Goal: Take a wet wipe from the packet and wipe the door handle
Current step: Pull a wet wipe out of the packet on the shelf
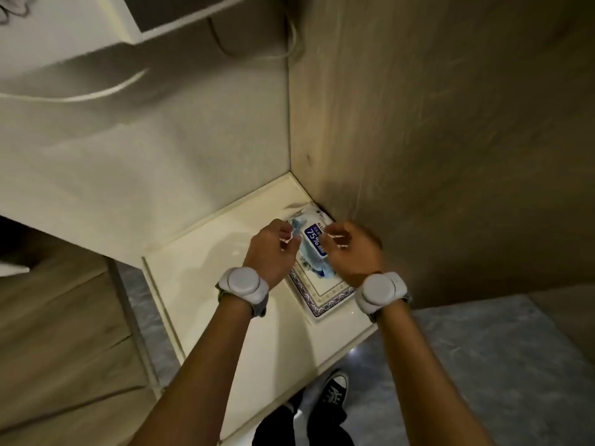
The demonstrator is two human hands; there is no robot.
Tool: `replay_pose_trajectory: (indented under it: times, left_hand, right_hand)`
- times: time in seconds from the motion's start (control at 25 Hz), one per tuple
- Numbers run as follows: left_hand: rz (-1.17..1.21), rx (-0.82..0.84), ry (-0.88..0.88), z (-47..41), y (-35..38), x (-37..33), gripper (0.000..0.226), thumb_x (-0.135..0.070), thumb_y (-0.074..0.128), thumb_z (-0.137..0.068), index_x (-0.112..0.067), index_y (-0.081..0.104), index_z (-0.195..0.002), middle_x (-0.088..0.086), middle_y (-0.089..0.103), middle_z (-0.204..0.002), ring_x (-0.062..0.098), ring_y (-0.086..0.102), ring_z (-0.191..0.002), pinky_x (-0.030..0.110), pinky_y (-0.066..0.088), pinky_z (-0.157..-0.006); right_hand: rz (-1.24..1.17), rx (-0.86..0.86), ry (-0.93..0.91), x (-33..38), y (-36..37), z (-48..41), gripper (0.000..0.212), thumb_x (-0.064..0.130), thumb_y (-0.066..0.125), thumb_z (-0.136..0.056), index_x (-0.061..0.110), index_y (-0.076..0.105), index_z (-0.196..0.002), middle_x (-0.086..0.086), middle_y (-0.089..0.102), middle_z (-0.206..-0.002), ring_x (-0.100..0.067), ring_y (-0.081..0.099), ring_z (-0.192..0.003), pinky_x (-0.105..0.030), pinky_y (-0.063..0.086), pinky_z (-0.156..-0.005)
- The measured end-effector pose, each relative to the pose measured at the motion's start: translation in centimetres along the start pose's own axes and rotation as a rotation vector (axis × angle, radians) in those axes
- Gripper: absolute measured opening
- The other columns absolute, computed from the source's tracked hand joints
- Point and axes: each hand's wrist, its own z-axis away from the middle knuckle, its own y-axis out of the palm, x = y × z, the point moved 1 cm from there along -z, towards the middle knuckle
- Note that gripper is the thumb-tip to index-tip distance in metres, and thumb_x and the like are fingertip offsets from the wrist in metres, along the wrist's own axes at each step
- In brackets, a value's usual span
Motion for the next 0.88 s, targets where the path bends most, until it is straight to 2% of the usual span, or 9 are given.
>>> replay_pose_trajectory:
  times: [0.08,0.12,0.28,0.36,0.44,0.6,0.72,0.8,0.88]
  left_hand:
    - [-0.022,-0.002,0.002,-1.3,1.2,0.9,0.024,-0.027,0.063,-0.092,-0.012,0.062,-0.111,0.006,0.070,-0.103,0.020,0.065,-0.082,0.026,0.051,-0.075]
    - [-0.037,0.003,0.003,-1.9,1.8,1.7,0.025,-0.027,0.063,-0.092,-0.012,0.062,-0.111,0.006,0.070,-0.103,0.018,0.064,-0.080,0.024,0.049,-0.074]
    - [-0.030,0.048,-0.029,-4.7,4.4,4.9,0.028,-0.028,0.066,-0.090,-0.012,0.061,-0.113,0.005,0.069,-0.106,0.016,0.063,-0.080,0.025,0.047,-0.073]
    - [-0.078,0.067,0.000,-6.3,5.8,6.6,0.033,-0.026,0.067,-0.089,-0.013,0.060,-0.119,0.008,0.065,-0.111,0.016,0.063,-0.083,0.023,0.043,-0.073]
    - [-0.140,0.078,0.034,-7.5,6.8,7.8,0.038,-0.024,0.065,-0.089,-0.015,0.056,-0.125,0.011,0.059,-0.115,0.022,0.064,-0.091,0.025,0.043,-0.077]
    - [-0.180,0.093,0.118,-9.5,8.4,9.6,0.043,-0.020,0.065,-0.089,-0.012,0.055,-0.130,0.013,0.052,-0.124,0.032,0.060,-0.106,0.039,0.050,-0.093]
    - [-0.124,0.133,0.145,-10.6,8.9,10.7,0.047,-0.018,0.073,-0.083,-0.012,0.060,-0.127,0.012,0.051,-0.123,0.030,0.059,-0.109,0.039,0.049,-0.096]
    - [-0.122,0.158,0.154,-11.0,9.1,11.2,0.051,-0.018,0.079,-0.077,-0.010,0.062,-0.125,0.013,0.050,-0.124,0.030,0.059,-0.108,0.037,0.050,-0.095]
    - [-0.124,0.154,0.168,-11.2,9.4,11.4,0.054,-0.018,0.082,-0.074,-0.009,0.063,-0.123,0.014,0.049,-0.125,0.031,0.059,-0.107,0.040,0.051,-0.095]
  right_hand:
    - [0.022,0.014,0.022,-1.2,1.0,-1.6,0.026,0.038,0.066,-0.089,0.023,0.068,-0.109,0.008,0.073,-0.103,-0.009,0.068,-0.090,-0.015,0.048,-0.074]
    - [0.027,0.039,0.039,-2.1,1.6,-2.4,0.027,0.041,0.066,-0.087,0.025,0.067,-0.109,0.009,0.073,-0.103,-0.009,0.068,-0.090,-0.016,0.048,-0.074]
    - [0.035,0.137,0.102,-4.7,3.9,-5.0,0.037,0.048,0.066,-0.081,0.026,0.063,-0.111,0.005,0.070,-0.113,-0.015,0.067,-0.100,-0.033,0.057,-0.087]
    - [0.066,0.143,0.099,-5.8,5.2,-6.3,0.041,0.045,0.069,-0.083,0.022,0.061,-0.116,0.000,0.069,-0.118,-0.020,0.066,-0.105,-0.039,0.057,-0.091]
    - [0.084,0.146,0.097,-6.6,6.2,-7.3,0.042,0.040,0.071,-0.085,0.020,0.059,-0.120,-0.002,0.068,-0.123,-0.023,0.065,-0.112,-0.040,0.056,-0.095]
    - [0.081,0.124,0.070,-8.1,8.2,-8.8,0.044,0.023,0.073,-0.085,0.014,0.060,-0.126,-0.008,0.067,-0.124,-0.026,0.063,-0.115,-0.032,0.048,-0.096]
    - [0.007,0.126,0.032,-8.8,9.2,-9.3,0.045,0.010,0.071,-0.087,0.002,0.057,-0.129,-0.017,0.063,-0.129,-0.032,0.058,-0.121,-0.027,0.040,-0.096]
    - [0.069,0.106,0.030,-9.2,9.3,-9.7,0.047,0.014,0.072,-0.086,0.008,0.058,-0.130,-0.012,0.064,-0.128,-0.028,0.059,-0.119,-0.026,0.041,-0.094]
    - [0.086,0.173,0.090,-9.6,9.5,-10.0,0.055,0.016,0.067,-0.091,0.009,0.049,-0.142,-0.012,0.055,-0.141,-0.028,0.052,-0.130,-0.033,0.041,-0.106]
